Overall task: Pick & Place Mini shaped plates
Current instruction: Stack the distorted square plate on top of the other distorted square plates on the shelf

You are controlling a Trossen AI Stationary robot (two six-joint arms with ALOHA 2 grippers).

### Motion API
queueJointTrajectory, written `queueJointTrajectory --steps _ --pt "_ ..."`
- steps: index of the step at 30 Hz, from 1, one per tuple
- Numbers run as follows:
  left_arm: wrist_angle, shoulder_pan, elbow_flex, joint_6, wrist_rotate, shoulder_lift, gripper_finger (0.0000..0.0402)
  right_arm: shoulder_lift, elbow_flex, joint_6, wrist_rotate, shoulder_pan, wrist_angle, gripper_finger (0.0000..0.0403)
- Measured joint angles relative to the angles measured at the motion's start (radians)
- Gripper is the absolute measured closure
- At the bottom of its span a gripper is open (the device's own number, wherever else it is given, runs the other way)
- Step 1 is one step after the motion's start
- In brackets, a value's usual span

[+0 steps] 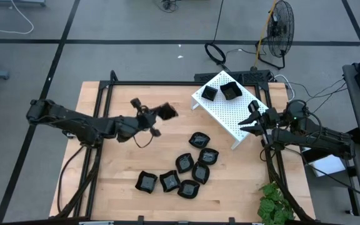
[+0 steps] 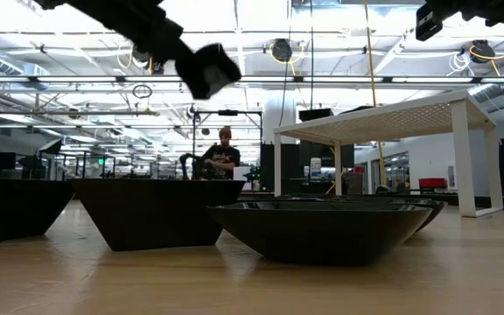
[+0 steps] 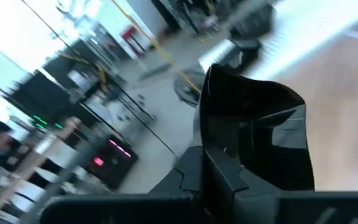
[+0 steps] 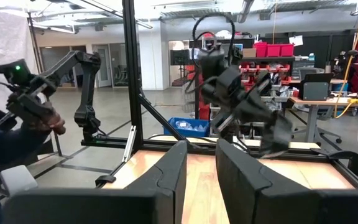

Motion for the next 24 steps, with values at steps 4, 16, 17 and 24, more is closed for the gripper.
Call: queueJointTrajectory --steps 4,16,17,24 --pt "0.135 0.041 0.000 0.118 0.000 0.000 0.0396 0.000 0.000 0.000 0.000 0.000 0.001 0.0330" --pt "0.181 0.170 0.000 0.237 0.001 0.001 0.0398 0.016 0.000 0.112 0.075 0.000 0.164 0.0330" --pt "0.181 0.176 0.000 0.238 0.002 0.001 0.0396 0.017 0.000 0.117 0.076 0.000 0.168 0.0330" --pt "0.180 0.204 0.000 0.303 0.113 0.002 0.0396 0.033 0.000 0.085 0.084 0.000 0.196 0.0330"
